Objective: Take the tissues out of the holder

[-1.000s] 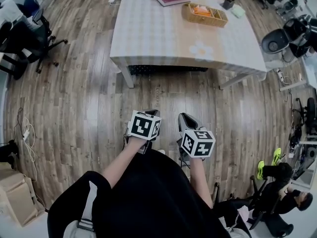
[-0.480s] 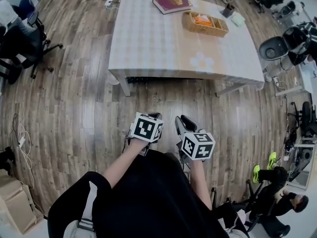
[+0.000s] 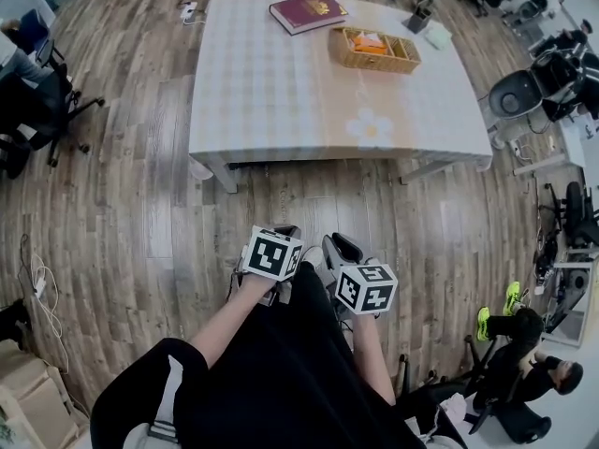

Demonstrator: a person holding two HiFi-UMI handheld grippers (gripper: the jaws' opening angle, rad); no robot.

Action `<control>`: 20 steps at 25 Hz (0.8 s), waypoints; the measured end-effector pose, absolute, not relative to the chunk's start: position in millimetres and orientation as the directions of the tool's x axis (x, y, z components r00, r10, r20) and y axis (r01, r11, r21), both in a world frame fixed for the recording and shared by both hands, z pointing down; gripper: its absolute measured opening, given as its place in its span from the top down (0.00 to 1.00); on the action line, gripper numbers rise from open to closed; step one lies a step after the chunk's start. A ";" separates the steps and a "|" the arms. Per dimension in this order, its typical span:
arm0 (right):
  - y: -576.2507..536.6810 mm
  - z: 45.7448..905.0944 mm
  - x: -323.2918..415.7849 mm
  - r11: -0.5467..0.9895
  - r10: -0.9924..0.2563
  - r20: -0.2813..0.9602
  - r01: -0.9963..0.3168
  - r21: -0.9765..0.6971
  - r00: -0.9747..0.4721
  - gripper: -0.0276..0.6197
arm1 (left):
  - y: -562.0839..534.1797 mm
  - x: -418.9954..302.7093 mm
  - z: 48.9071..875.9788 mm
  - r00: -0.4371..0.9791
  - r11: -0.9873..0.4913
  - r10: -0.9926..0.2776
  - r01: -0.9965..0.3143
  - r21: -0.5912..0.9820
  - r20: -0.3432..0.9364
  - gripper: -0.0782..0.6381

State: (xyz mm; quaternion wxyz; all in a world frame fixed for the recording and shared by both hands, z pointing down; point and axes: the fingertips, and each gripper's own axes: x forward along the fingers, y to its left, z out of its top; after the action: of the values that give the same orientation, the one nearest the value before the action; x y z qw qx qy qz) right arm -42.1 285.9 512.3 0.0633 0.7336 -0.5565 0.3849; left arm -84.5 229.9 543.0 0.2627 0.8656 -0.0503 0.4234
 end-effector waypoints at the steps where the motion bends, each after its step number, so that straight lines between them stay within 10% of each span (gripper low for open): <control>1: 283.5 514.1 -38.8 -0.368 -0.770 0.633 -0.865 -0.341 0.078 0.83 | 227.1 -80.8 543.8 0.635 -0.857 0.133 -0.312 0.411 0.761 0.89; 20: 221.6 507.7 74.2 -0.243 -0.808 0.589 -0.897 -0.369 -0.024 0.83 | 175.1 19.9 540.5 0.624 -0.830 0.027 -0.422 0.366 0.781 0.89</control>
State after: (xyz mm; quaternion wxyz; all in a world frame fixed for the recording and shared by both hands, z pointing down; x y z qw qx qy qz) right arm 74.2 221.6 507.7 0.0603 0.6961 -0.6124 0.3699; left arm 19.9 175.1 540.5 0.2683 0.8602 -0.1149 0.4182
